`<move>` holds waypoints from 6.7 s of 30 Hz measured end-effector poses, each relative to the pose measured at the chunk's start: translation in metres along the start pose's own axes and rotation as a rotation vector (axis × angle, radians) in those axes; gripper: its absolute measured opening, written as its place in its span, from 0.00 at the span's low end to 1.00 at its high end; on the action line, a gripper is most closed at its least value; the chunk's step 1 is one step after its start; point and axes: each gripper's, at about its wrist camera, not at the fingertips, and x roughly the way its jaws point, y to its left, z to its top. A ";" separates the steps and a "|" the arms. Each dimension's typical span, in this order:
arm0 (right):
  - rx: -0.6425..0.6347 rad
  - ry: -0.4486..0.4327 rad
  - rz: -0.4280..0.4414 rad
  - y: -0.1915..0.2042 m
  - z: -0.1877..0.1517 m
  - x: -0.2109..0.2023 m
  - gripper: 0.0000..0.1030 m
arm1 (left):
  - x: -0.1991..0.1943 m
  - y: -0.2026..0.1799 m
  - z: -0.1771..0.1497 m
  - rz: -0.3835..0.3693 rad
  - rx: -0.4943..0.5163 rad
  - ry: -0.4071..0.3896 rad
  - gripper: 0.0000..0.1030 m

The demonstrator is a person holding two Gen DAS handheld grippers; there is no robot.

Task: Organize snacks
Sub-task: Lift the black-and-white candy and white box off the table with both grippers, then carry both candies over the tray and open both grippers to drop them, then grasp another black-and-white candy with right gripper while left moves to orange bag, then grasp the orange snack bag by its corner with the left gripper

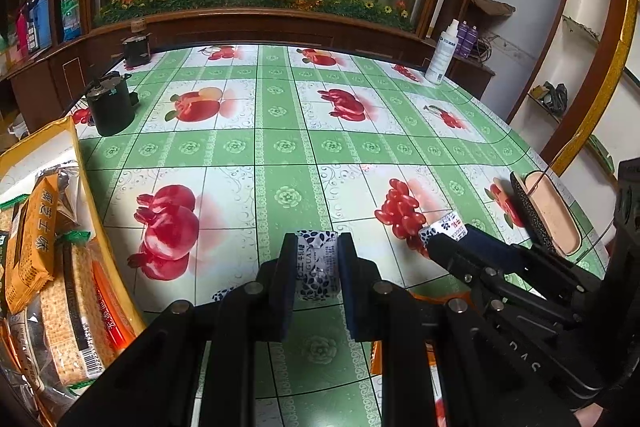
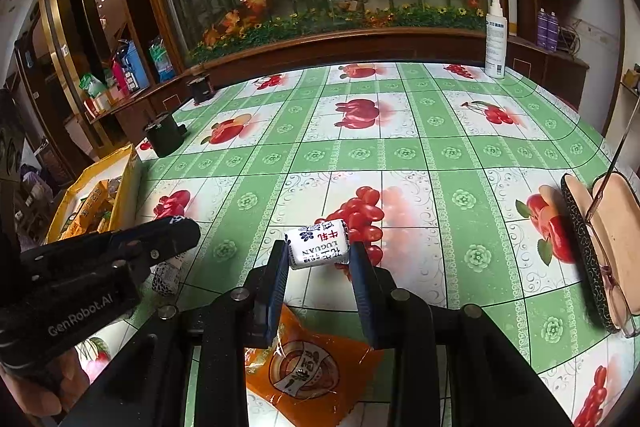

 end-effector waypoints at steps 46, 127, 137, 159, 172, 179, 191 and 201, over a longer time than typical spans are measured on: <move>-0.113 0.016 0.319 0.126 -0.006 -0.009 0.33 | -0.083 0.193 0.026 0.121 -0.415 -0.186 0.18; -0.201 0.162 0.494 0.240 -0.013 0.055 0.34 | -0.063 0.281 0.020 0.245 -0.551 -0.121 0.52; -0.187 0.145 0.509 0.234 -0.007 0.048 0.34 | -0.072 0.280 0.021 0.228 -0.545 -0.156 0.62; 0.008 0.182 0.314 0.096 0.015 0.051 0.34 | -0.065 0.192 0.032 0.139 -0.304 -0.157 0.62; -0.175 0.254 0.189 0.122 -0.008 0.068 0.34 | -0.066 0.180 0.031 0.129 -0.274 -0.162 0.62; -0.208 0.251 0.150 0.124 -0.012 0.072 0.22 | -0.064 0.169 0.031 0.116 -0.242 -0.156 0.62; 0.010 0.078 0.095 0.023 0.010 0.012 0.22 | -0.053 0.083 0.021 -0.037 -0.031 -0.105 0.62; 0.203 0.047 0.041 -0.060 0.004 -0.016 0.22 | -0.005 -0.021 -0.013 -0.262 0.154 0.111 0.70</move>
